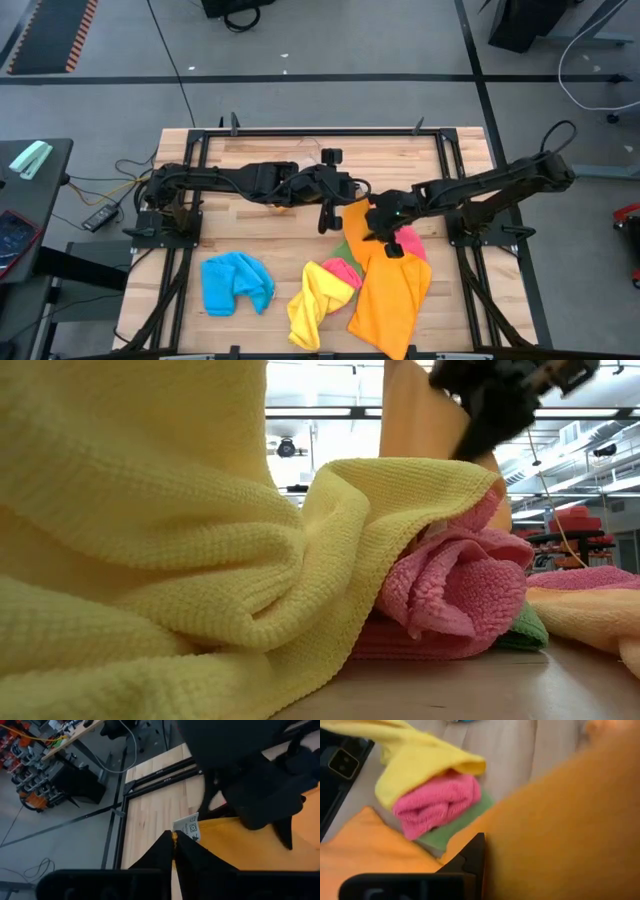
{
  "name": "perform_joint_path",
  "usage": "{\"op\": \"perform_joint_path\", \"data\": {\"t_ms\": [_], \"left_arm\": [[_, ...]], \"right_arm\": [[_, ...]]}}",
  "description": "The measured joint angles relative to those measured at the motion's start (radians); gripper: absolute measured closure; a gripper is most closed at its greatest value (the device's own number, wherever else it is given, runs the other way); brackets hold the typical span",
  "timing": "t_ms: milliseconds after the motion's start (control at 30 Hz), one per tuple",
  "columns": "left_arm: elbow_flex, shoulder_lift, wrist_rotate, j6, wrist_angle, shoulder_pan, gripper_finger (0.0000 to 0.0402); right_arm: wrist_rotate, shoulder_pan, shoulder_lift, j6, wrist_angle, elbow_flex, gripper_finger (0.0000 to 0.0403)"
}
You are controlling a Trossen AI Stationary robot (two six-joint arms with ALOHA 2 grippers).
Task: Fold microfiber towels
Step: Fold the orange microfiber towel
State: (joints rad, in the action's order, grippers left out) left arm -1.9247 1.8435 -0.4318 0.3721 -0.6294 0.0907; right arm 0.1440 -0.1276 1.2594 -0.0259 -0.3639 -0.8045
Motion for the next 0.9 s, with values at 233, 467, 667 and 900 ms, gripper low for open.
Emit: {"op": "perform_joint_path", "data": {"t_ms": [233,467,667,900], "left_arm": [[0.000,0.000,-0.001,-0.014,-0.011,-0.003,0.0394],[0.000,0.000,-0.001,-0.027,-0.049,-0.006,0.0375],[0.000,-0.001,-0.001,-0.047,-0.057,-0.009,0.0393],[0.000,-0.001,-0.001,-0.048,-0.057,-0.009,0.0377]], "right_arm": [[0.011,-0.002,0.000,-0.078,0.045,0.113,0.0347],[0.008,-0.052,0.000,-0.153,0.046,0.145,0.0357],[0.009,-0.099,0.000,-0.197,0.016,0.146,0.0358],[0.008,-0.108,0.000,-0.208,-0.016,0.146,0.0358]]}}
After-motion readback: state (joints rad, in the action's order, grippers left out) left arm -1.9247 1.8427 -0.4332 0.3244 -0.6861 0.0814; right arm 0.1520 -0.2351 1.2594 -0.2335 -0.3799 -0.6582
